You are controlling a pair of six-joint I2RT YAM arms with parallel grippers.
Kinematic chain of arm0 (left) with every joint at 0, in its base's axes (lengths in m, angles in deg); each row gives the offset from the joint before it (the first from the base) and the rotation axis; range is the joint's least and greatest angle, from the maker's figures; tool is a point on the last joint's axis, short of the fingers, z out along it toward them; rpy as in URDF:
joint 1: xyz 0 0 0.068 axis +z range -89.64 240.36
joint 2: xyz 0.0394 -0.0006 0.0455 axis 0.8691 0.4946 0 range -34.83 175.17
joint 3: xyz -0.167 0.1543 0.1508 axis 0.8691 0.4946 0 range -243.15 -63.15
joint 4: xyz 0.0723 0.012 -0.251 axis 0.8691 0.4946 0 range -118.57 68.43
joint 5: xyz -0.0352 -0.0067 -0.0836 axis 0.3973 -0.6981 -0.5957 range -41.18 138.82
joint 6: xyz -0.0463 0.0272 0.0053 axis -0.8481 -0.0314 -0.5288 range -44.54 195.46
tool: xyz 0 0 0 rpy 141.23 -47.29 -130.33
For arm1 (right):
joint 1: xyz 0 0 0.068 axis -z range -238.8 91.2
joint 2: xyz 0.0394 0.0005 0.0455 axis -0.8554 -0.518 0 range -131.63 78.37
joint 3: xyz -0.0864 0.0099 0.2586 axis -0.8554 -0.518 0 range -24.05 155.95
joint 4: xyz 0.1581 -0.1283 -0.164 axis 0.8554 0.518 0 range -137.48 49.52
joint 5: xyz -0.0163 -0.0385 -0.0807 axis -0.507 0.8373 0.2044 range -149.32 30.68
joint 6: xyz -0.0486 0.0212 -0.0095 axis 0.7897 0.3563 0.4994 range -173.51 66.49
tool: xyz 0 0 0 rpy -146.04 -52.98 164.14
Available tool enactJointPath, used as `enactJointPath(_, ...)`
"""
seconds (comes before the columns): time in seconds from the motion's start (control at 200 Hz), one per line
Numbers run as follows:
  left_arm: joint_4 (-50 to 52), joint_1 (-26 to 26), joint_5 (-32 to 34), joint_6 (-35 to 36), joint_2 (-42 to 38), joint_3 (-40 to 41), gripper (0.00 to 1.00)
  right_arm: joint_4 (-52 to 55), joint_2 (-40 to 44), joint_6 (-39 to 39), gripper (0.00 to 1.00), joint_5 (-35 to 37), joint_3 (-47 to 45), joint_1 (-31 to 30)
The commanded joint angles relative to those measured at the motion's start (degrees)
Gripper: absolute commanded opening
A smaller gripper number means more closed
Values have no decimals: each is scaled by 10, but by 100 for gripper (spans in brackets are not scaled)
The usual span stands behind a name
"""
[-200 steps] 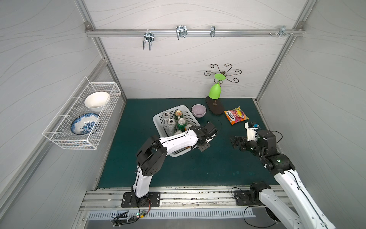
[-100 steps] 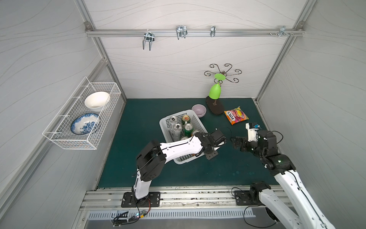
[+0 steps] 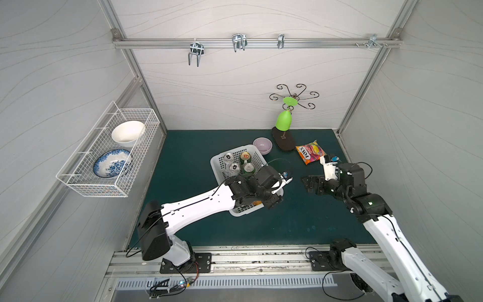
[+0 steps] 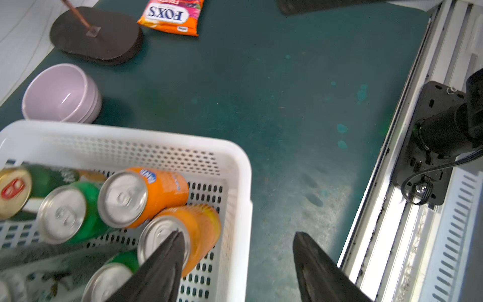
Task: Take out the drinks from the basket
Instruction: Move the basket to the center of the board, then pick up the drink from the basket.
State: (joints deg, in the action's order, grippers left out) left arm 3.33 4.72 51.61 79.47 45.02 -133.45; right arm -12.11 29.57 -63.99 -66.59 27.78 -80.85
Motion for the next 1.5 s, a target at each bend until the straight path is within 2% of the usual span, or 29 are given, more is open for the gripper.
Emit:
enactJointPath(0.0, -37, 54, -10, -29, -88, 41, 75, 33, -31, 16, 99, 16, 28, -53)
enactJointPath(0.115, -41, 134, -24, -50, -169, 94, 79, 38, -72, 15, 99, 52, 54, -121)
enactJointPath(0.26, -54, 284, -68, -101, -242, 156, 82, 34, -127, 3, 99, 108, 84, -210)
enactJointPath(0.32, -69, 331, -59, -130, -265, 181, 84, 29, -151, -2, 99, 121, 93, -237)
enactJointPath(0.535, -131, 437, -16, -251, -323, 270, 89, 13, -253, -8, 99, 171, 137, -329)
enactJointPath(0.69, -154, 503, -65, -345, -346, 330, 89, -10, -313, -9, 99, 171, 154, -355)
enactJointPath(0.805, -164, 521, -107, -377, -334, 352, 89, -21, -355, -10, 99, 177, 165, -364)
enactJointPath(0.94, -166, 522, -142, -380, -303, 357, 89, -32, -395, -12, 99, 181, 175, -368)
enactJointPath(1.491, -173, 522, -165, -374, -275, 362, 89, -70, -492, -29, 99, 230, 188, -368)
